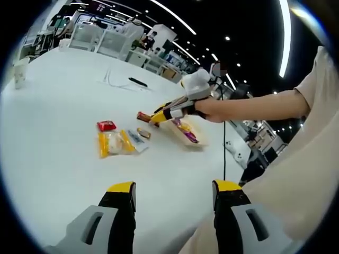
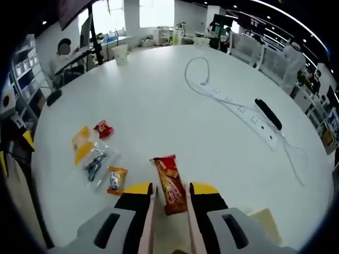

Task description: Place the target food into the container with the food tongs after gripping and lifting it, then release it inside without dropping or visibly crushing the food.

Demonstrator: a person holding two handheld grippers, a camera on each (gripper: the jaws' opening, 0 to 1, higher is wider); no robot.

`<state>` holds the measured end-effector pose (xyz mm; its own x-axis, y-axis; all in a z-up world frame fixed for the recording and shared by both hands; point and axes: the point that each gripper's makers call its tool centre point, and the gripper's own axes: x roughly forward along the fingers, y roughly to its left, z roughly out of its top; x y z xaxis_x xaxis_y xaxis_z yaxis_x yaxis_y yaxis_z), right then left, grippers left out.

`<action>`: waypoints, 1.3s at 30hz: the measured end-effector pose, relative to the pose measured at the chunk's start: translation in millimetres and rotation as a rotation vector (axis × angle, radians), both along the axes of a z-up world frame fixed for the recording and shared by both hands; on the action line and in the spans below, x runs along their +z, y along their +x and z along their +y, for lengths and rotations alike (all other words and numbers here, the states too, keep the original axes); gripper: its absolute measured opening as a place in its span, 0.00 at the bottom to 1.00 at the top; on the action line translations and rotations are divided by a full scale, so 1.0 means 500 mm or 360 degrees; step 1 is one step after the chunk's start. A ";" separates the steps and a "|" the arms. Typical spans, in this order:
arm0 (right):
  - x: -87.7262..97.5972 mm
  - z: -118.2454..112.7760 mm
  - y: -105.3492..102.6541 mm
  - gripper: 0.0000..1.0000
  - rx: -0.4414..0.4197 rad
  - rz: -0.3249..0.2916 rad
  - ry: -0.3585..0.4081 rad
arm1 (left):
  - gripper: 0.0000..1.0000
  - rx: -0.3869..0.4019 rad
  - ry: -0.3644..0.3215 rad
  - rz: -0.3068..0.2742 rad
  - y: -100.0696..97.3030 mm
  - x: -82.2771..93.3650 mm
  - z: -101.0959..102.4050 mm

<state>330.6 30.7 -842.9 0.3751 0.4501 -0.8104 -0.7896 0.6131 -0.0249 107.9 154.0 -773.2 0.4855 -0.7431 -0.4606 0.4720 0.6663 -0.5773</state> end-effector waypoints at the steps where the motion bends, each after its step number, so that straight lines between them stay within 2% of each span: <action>1: 0.000 0.000 0.000 0.27 -0.0001 -0.0001 0.0002 | 0.58 -0.0001 -0.0001 -0.0002 0.000 0.001 -0.001; 12: 0.001 -0.001 -0.003 0.26 -0.0011 -0.0009 0.0035 | 0.57 -0.0004 -0.0010 -0.0018 0.000 0.005 -0.001; 21: 0.000 0.003 -0.005 0.24 -0.0028 0.0008 0.0014 | 0.58 0.0015 -0.0024 -0.0024 0.001 0.005 0.004; 26: 0.000 0.006 -0.005 0.22 -0.0009 -0.0002 -0.0028 | 0.58 -0.0068 -0.0010 -0.0024 -0.004 0.011 -0.008; 30: -0.001 0.007 -0.009 0.22 -0.0004 -0.0002 -0.0032 | 0.58 -0.0071 -0.0007 -0.0039 0.001 0.017 -0.005; 31: -0.001 0.003 -0.014 0.22 -0.0014 0.0027 -0.0046 | 0.58 -0.0057 -0.0014 -0.0045 0.006 0.019 -0.002; 35: 0.004 -0.008 -0.041 0.22 0.0005 0.0029 -0.0063 | 0.58 -0.0063 -0.0015 -0.0036 0.004 0.013 -0.004; 39: 0.029 -0.023 -0.046 0.22 -0.0061 -0.0014 -0.0017 | 0.58 -0.0147 -0.0004 -0.0035 -0.004 0.015 -0.023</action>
<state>307.8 19.0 -828.5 0.3990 0.4264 -0.8118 -0.7653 0.6425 -0.0386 106.0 142.6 -765.6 0.4250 -0.7861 -0.4489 0.5438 0.6181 -0.5676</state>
